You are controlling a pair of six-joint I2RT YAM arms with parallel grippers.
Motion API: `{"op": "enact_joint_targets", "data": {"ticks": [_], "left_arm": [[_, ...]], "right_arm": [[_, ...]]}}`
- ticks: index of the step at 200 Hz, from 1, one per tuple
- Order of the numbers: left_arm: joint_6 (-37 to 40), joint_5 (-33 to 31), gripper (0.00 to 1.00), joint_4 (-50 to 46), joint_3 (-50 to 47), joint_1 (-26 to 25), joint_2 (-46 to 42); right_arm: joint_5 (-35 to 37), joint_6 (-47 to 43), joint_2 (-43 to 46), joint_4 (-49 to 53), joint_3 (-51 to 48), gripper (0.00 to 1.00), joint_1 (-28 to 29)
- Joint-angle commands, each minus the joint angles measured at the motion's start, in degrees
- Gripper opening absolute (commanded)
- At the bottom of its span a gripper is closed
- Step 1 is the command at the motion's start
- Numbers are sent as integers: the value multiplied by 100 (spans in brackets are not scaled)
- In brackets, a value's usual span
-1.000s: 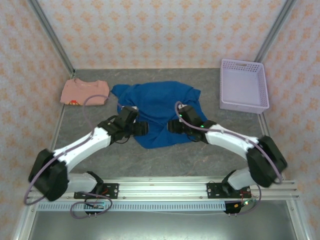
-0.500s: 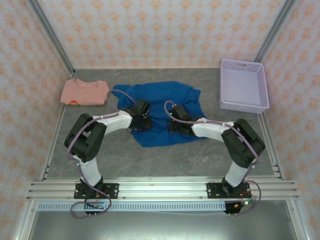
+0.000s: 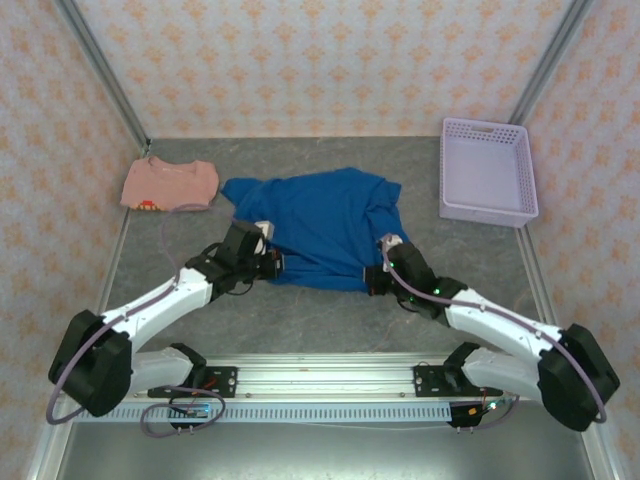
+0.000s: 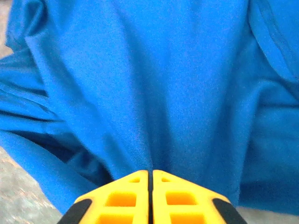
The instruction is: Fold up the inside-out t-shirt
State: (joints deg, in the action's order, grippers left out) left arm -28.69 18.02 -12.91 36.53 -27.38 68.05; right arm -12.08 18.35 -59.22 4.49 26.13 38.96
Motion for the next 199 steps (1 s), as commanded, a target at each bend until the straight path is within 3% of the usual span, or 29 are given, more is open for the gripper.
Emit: {"op": "enact_joint_targets", "data": {"ticks": [1, 23, 57, 95, 139, 155, 178, 186, 199], "left_arm": [[-367, 145, 0, -281, -402, -57, -182], [-468, 172, 0, -326, -575, -197, -107], [-418, 207, 0, -307, -492, -308, 92], [-359, 124, 0, -420, -411, -347, 34], [-261, -18, 0, -642, -272, -346, -81], [-225, -38, 0, -695, -239, -347, -90], [-225, -94, 0, -760, -234, -340, -98], [-225, -144, 0, -804, -223, -341, -124], [-223, -288, 0, -845, -217, -347, -197]], "right_arm": [[8, 441, 408, 140, -437, 16, 2], [160, 214, 524, 365, -238, 35, 22], [121, -576, -345, 509, 692, 50, 185], [416, -1619, -1765, 790, 1730, 57, 863], [334, -2115, -2804, 950, 2160, 60, 984], [627, -2129, -2988, 930, 2188, 53, 991], [814, -2100, -3073, 974, 2384, 20, 937], [687, -2029, -2981, 1005, 2443, 12, 853], [91, -1842, -2634, 969, 2451, 7, 613]]}}
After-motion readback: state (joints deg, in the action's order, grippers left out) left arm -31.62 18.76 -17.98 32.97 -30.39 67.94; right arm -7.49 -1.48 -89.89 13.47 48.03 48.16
